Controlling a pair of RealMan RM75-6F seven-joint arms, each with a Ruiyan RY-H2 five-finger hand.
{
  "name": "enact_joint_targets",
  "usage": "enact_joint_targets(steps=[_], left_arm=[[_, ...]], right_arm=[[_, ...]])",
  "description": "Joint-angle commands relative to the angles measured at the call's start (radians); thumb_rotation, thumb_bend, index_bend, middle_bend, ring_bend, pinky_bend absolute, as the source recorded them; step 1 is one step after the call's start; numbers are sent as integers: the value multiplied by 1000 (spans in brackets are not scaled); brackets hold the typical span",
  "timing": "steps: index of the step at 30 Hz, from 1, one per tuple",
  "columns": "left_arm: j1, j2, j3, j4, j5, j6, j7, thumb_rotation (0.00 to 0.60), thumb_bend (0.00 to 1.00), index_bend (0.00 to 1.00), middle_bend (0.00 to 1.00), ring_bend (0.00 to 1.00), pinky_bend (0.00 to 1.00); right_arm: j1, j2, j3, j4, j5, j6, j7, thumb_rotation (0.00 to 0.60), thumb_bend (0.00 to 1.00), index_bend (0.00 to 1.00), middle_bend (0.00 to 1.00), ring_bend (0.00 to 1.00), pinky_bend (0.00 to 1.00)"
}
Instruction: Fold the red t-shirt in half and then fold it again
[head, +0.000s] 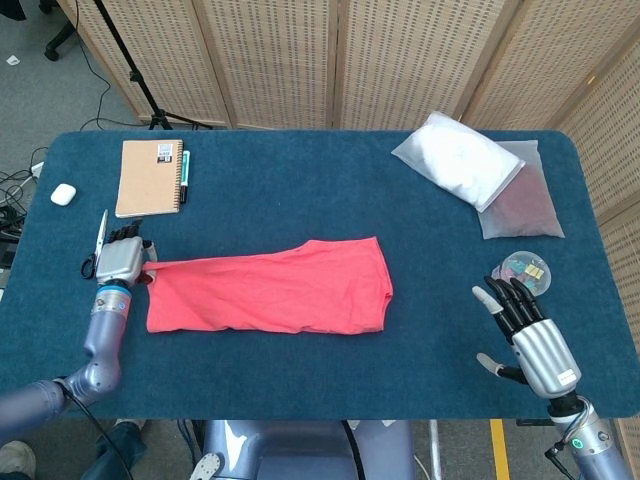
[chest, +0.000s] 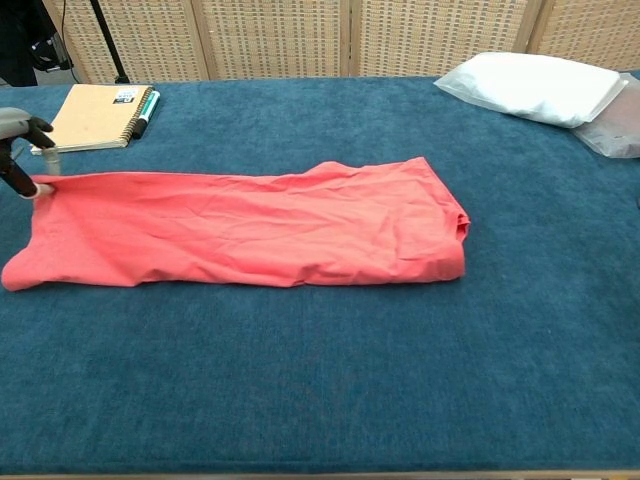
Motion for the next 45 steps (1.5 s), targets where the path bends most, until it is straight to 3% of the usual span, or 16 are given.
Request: enact_joint_targets(steps=[1,14,26,31,37,40,45], left_arm=[[21,54,10,13,-27,-37,-8,600,470,732,0,0,0],[52,139,31,169,-93,-189,-82,600,478,732,0,0,0],[57,155,38,231,-102,-217,-105,600,492,736,0,0,0],[97,230,-10,74,68,-215,-256,600,515,750,0,0,0],[163,316,-66,-174,366,-118,-459,600,517,756,0,0,0],[162,321,-69,-242,424,-73,-465,600,519,756,0,0,0],[116,278,-72,-301,400,-33,-394,600,519,756,0,0,0]], right_arm=[[0,-2,-1,-2,-2,-2,-6,600,0,0,0,0,0],[0,-3,-1,-10,-8,-5,-21,600,0,0,0,0,0],[0,2,2,-11,-6,-5,-15,600,0,0,0,0,0],[0,2,2,-13,-5,-7,-17,600,0,0,0,0,0],[-1,4,2,-17,-6,-5,-16,600,0,0,0,0,0],[-1,7,2,-18,-8,-3,-12,600,0,0,0,0,0],[-2,11,1,-20,-9,-1,-4,600,0,0,0,0,0]])
